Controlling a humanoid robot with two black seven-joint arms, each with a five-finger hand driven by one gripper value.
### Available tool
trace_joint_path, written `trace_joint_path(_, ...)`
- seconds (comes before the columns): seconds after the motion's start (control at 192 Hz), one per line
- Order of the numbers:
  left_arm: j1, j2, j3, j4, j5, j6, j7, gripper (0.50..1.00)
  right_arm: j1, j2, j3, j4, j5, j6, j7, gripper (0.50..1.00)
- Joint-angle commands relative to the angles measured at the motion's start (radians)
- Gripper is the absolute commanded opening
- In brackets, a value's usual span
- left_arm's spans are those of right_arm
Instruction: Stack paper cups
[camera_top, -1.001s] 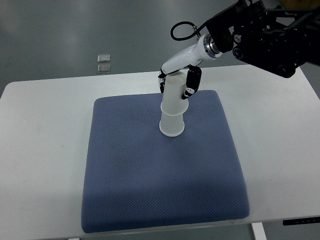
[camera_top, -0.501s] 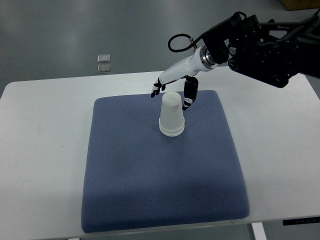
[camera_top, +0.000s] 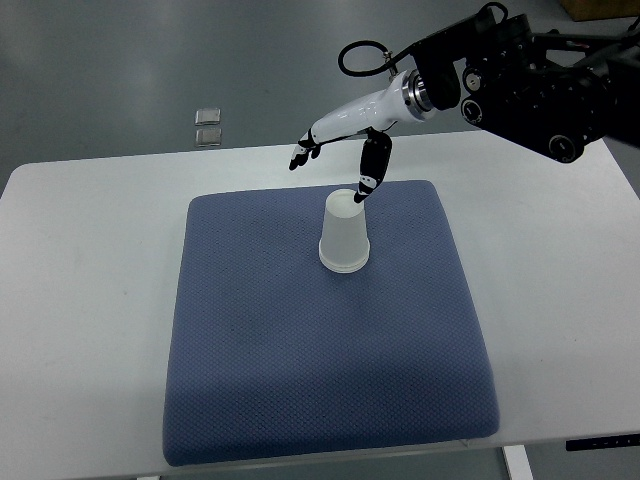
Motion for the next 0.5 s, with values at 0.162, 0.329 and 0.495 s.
trace_joint_path(0.162, 0.000, 0.000, 0.000, 0.000, 0.000, 0.000, 0.000, 1.000, -0.116, -0.032, 0.236, -0.147, 0.101, 0.008, 0.000, 0.901)
trace_joint_path(0.329, 0.000, 0.000, 0.000, 0.001, 0.000, 0.000, 0.000, 1.000, -0.139, -0.029, 0.282, -0.264, 0.350, 0.005, -0.001, 0.901)
trace_joint_path(0.495, 0.000, 0.000, 0.000, 0.000, 0.000, 0.000, 0.000, 1.000, -0.179, -0.028, 0.278, -0.324, 0.661, -0.001, -0.003, 0.901)
